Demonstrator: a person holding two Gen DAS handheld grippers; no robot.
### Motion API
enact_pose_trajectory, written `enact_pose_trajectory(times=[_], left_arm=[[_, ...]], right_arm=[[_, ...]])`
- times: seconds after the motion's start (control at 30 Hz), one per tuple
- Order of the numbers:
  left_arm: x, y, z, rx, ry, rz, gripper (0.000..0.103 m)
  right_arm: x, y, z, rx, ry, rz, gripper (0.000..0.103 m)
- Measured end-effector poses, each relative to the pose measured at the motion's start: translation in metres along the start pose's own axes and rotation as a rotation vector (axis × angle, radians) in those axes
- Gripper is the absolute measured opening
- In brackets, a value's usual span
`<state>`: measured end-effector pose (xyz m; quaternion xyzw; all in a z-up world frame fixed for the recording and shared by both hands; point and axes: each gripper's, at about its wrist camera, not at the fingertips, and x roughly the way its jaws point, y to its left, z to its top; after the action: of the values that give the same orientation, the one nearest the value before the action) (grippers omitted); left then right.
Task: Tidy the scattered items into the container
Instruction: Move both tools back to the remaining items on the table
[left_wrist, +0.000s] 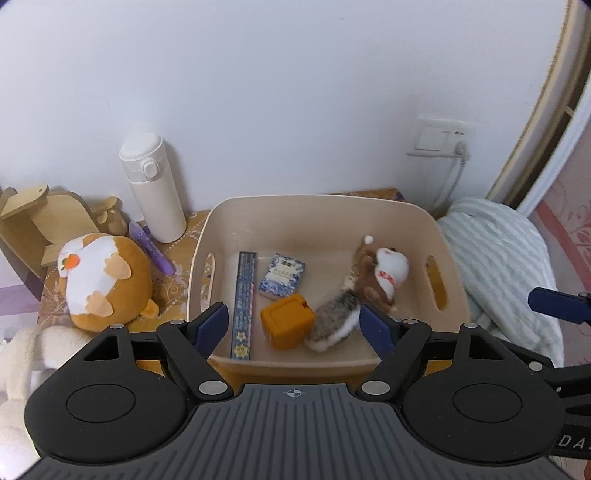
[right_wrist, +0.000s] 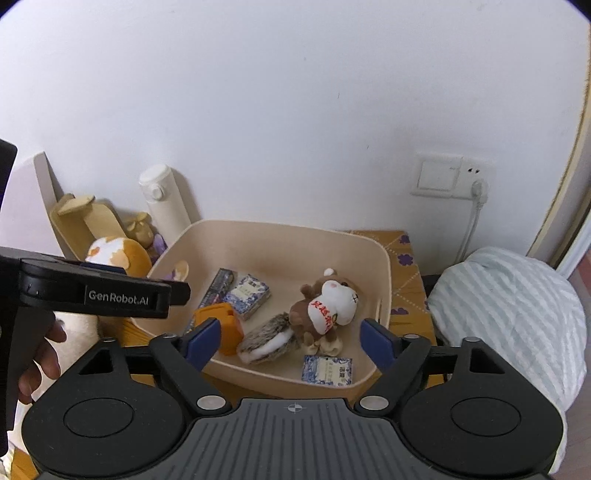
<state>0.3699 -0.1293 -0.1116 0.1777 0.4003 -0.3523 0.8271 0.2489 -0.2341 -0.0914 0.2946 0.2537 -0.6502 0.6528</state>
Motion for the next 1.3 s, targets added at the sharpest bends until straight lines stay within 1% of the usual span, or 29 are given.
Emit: enact_pose_trajectory(times=[0.2, 0.3, 0.4, 0.5, 0.67, 0.77, 0.9, 1.03, 1.13, 1.3], left_arm=[[-0.04, -0.007, -0.023, 0.021, -0.012, -0.028, 0.08], [-0.056, -0.01, -0.04, 0.054, -0.015, -0.022, 0.081], [-0.067, -0.011, -0.058, 0.085, -0.017, -0.014, 0.081], [-0.071, -0.008, -0.077, 0.09, 0.004, -0.025, 0.082], [-0.066, -0.004, -0.111, 0.111, 0.066, -0.017, 0.082], [-0.059, 0.002, -0.131, 0.115, 0.116, -0.006, 0.082], [-0.047, 0.013, -0.154, 0.105, 0.181, 0.002, 0.082], [-0.037, 0.02, -0.169, 0.131, 0.215, 0.005, 0.082], [-0.031, 0.023, -0.177, 0.154, 0.228, 0.006, 0.082], [-0.022, 0.03, -0.186, 0.143, 0.257, 0.0, 0.082]], right_arm=[[-0.038, 0.01, -0.015, 0.016, -0.028, -0.027, 0.087], [-0.053, 0.014, -0.024, 0.033, -0.031, -0.037, 0.089], [-0.063, 0.019, -0.036, 0.039, -0.026, -0.049, 0.091], [-0.07, 0.023, -0.049, 0.05, -0.012, -0.062, 0.092], [-0.074, 0.028, -0.071, 0.079, 0.03, -0.073, 0.097], [-0.072, 0.035, -0.086, 0.06, 0.067, -0.078, 0.1], [-0.065, 0.043, -0.103, 0.039, 0.12, -0.088, 0.101], [-0.054, 0.048, -0.119, 0.046, 0.177, -0.079, 0.102], [-0.044, 0.055, -0.132, 0.018, 0.226, -0.087, 0.103], [-0.03, 0.066, -0.15, -0.034, 0.287, -0.097, 0.103]])
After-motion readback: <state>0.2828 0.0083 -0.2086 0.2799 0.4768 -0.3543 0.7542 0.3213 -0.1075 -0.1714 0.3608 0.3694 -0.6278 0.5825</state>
